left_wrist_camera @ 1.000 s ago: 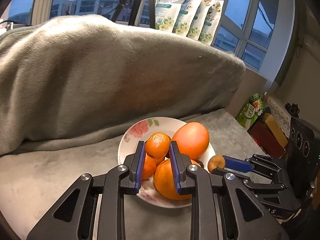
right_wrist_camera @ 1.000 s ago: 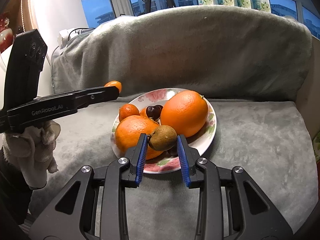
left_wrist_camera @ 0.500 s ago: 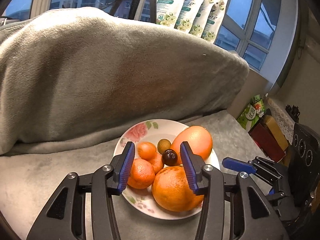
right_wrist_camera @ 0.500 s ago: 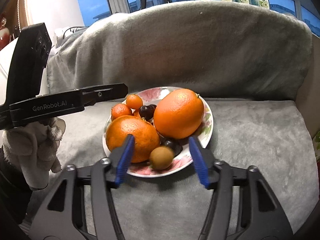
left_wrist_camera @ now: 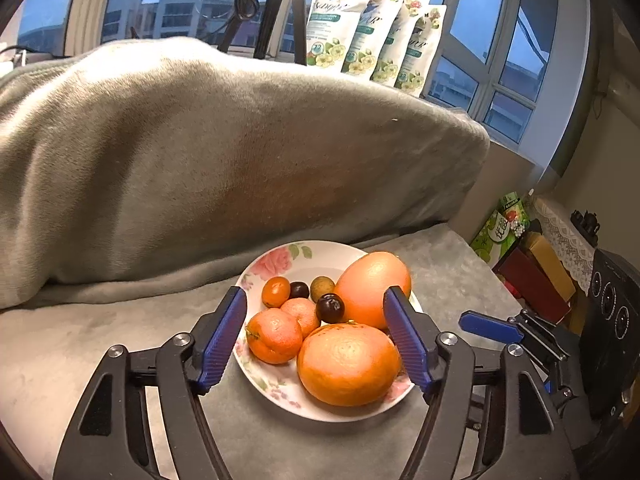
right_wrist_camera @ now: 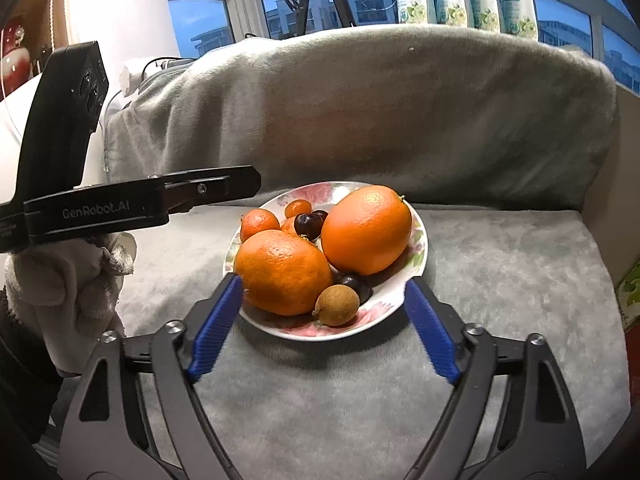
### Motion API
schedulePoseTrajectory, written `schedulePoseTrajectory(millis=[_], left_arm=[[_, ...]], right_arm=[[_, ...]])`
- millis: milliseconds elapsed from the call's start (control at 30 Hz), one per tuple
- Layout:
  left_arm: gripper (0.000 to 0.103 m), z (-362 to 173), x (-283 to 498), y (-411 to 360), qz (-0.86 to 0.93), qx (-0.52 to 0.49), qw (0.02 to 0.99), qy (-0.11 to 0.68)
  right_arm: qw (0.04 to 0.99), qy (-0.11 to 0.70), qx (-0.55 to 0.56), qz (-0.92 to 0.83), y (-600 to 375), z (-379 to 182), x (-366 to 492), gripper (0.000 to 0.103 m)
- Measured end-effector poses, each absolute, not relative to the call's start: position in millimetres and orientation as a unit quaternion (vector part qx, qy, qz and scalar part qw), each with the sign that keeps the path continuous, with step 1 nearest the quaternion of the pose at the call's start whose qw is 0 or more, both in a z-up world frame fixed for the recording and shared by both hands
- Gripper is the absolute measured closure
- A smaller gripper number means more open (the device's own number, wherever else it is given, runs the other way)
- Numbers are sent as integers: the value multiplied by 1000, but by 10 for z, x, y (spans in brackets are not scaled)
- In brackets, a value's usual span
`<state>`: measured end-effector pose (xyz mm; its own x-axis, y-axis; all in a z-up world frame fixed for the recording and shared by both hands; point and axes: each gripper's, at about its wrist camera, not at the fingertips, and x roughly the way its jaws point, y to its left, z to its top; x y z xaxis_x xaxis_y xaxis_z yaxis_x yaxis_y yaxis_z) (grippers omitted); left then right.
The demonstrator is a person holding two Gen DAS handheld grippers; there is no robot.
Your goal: Organize fruits
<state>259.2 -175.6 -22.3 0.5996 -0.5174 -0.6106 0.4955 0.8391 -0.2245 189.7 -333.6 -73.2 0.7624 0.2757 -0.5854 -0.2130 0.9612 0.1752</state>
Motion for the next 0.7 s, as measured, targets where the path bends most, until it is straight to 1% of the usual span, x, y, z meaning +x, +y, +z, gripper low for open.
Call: schedulePoseTrajectory(millis=[67,333,700], left_arm=[[23,-197,2560,-1751,-276,-14,898,343],[23,-117,2398,-1687,-264,-15,904,335],[23,-66,1975,-1528,-245,-9,916,318]], right_arm=[[938,317,48,130,-3331,-717,1854,15],[939,316,49,124,-3294,-662,1727,15],[949,296,41,101,-3281,-538,1439,15]])
